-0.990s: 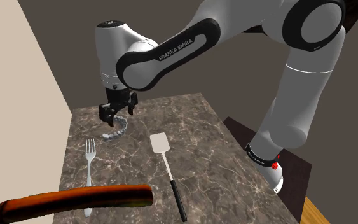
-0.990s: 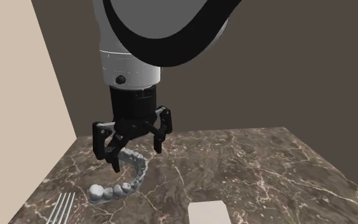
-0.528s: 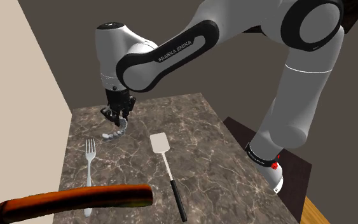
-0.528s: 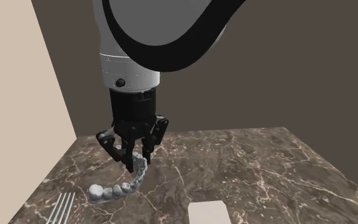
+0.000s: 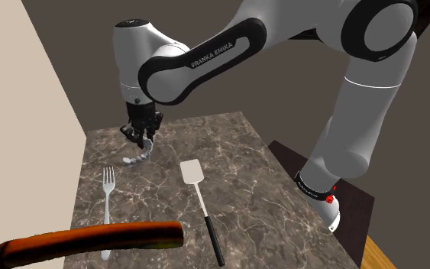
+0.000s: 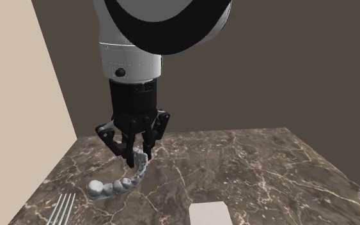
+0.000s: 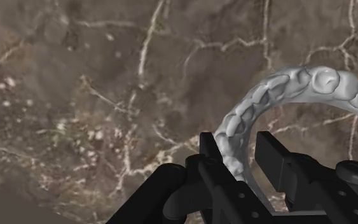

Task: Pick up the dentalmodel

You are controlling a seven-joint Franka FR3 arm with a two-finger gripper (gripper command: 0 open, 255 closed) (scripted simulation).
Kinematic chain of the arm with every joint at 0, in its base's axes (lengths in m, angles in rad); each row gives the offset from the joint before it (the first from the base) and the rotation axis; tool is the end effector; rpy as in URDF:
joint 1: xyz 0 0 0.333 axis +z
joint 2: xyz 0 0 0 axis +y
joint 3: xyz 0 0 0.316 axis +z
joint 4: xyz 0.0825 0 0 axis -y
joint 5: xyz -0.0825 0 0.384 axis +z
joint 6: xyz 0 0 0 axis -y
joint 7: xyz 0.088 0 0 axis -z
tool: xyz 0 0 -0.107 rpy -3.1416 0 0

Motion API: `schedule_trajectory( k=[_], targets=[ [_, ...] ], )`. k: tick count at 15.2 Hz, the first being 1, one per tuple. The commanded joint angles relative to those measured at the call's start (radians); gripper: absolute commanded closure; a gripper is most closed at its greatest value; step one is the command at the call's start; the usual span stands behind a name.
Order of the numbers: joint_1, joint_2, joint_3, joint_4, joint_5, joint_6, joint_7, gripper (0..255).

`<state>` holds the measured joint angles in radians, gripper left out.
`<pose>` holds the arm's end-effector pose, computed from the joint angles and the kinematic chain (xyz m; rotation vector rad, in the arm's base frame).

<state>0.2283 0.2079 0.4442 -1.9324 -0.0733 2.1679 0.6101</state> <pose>0.4805 0.3655 0.3945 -3.0872 -0.1416 -0.0358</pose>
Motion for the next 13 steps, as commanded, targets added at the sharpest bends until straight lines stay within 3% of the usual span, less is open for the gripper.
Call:
schedule_trajectory(
  k=[1,13],
  targets=[
    [-0.001,-0.013,0.002,0.013,0.007,-0.025,-0.003,255],
    [-0.006,-0.058,0.007,0.099,0.032,-0.151,-0.018,255]
  ],
)
